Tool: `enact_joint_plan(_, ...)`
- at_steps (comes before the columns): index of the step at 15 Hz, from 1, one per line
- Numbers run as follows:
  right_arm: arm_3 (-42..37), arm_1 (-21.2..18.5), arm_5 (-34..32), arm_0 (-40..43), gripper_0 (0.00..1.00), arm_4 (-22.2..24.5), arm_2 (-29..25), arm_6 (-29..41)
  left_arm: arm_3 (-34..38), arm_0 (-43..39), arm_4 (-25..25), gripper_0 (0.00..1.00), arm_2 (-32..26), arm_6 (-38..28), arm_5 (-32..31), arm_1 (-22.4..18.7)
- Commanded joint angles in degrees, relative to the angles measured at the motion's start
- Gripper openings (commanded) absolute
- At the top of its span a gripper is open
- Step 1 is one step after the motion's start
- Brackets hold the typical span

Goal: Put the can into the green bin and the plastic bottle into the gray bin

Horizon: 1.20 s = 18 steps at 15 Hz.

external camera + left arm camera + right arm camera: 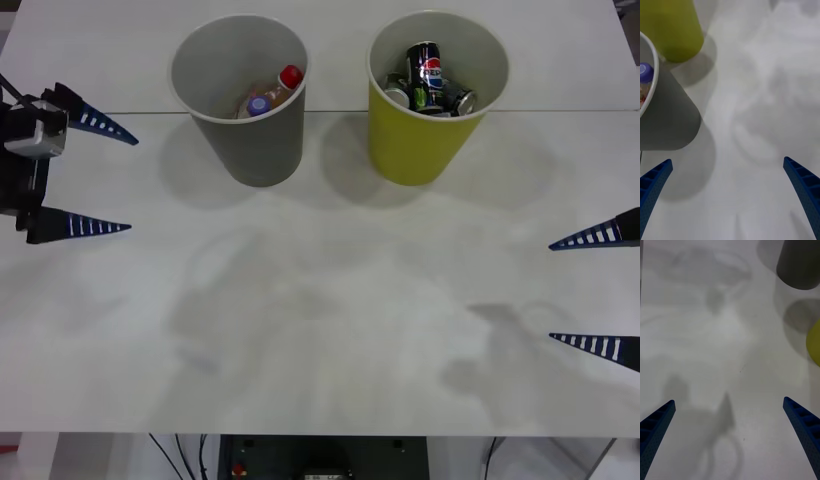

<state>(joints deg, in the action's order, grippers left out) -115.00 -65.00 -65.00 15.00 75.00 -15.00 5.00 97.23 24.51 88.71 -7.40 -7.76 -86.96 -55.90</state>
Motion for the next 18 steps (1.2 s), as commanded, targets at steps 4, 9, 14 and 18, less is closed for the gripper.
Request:
enact_joint_plan(4,0.0,0.0,0.0,0.0,1.00,0.0,0.0,0.0,0.2,-9.2,-0.3,1.00,-3.1,12.5,0.7,-0.1)
enact_joint_plan(9,0.0,0.0,0.0,0.0,1.00,0.0,0.0,0.0,3.9,-16.8,-0.7,1.00,-7.4,13.6,1.9,-0.7)
enact_joint_plan(14,0.0,0.0,0.0,0.0,1.00,0.0,0.0,0.0,4.6,-20.2,-3.2,1.00,-7.6,10.1,1.9,-3.5)
enact_joint_plan(18,0.0,0.0,0.0,0.0,1.00,0.0,0.0,0.0,4.6,-21.9,-4.9,1.00,-7.6,10.0,2.0,-4.5)
